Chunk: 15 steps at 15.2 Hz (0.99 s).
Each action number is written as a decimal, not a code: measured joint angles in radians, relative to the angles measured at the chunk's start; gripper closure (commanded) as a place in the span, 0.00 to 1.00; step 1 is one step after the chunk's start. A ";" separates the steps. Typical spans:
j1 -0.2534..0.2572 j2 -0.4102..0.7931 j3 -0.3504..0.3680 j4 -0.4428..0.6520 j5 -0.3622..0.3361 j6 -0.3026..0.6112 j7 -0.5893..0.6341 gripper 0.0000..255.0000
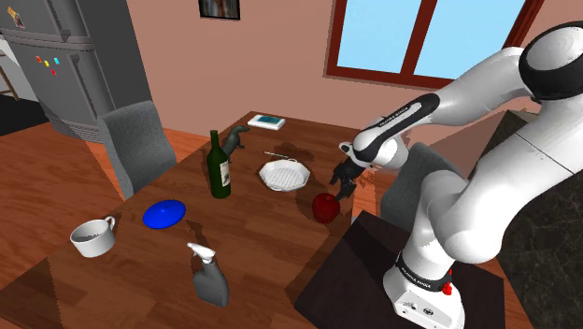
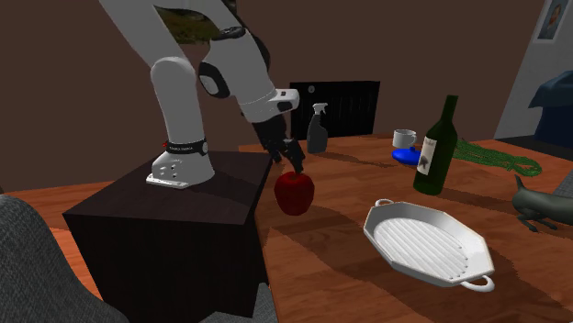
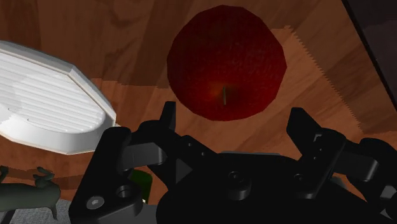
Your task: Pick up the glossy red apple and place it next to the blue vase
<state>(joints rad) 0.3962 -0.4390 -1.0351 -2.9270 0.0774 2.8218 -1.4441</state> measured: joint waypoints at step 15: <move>0.227 0.059 -0.178 0.016 0.098 0.097 -0.070 1.00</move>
<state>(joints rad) 0.6229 -0.3801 -1.2135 -2.9106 0.1749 2.9188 -1.5140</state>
